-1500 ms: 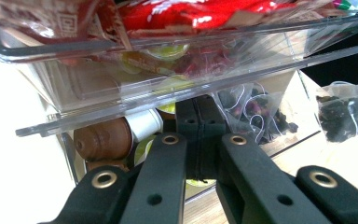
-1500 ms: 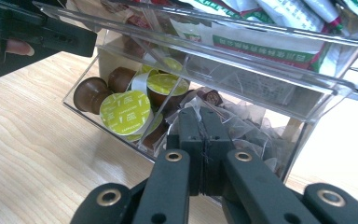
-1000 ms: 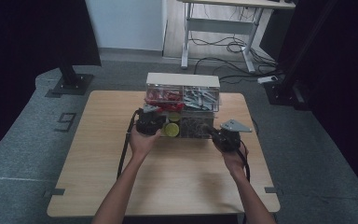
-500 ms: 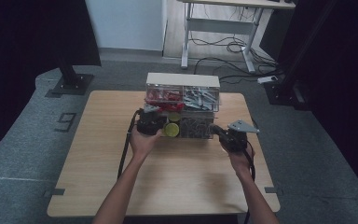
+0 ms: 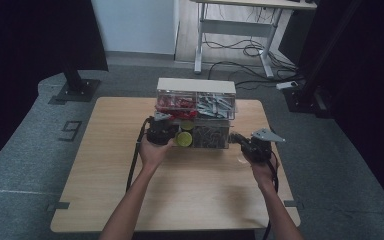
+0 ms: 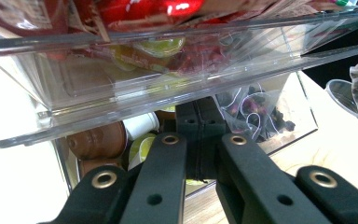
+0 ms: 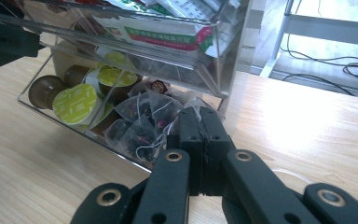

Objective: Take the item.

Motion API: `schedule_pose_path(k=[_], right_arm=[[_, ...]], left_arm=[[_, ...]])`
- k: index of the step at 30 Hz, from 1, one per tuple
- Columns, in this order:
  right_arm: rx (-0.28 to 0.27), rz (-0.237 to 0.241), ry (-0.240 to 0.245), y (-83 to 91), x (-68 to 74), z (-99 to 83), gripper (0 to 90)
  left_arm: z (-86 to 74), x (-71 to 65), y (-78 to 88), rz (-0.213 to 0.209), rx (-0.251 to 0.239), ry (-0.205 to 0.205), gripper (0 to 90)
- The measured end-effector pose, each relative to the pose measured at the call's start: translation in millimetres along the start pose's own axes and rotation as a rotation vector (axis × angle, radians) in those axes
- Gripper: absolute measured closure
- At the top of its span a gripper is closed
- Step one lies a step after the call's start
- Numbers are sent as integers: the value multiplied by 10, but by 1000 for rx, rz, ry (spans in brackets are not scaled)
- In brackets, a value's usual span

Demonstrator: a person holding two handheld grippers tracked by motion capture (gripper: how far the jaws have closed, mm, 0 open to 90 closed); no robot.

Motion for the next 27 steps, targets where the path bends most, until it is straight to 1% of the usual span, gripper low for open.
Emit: schedule_pose_path(k=[18,27], right_arm=[[1,-37,-12,71,-179,-10,890],[1,-62,-24,115,-305,-27,891]], left_arm=[[-7,8,3,2,3,1,900],[-9,8,4,3,6,1,900]])
Point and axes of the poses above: each handheld gripper's, and its own axes: y roughly backward along the jaws, z roughly out of its top, x roughly to its left, the point moved 4 cm from there along -y, roughly forward along the jaws, and after that the axes turned 4 degrees about -y, right-handed, at the moved point
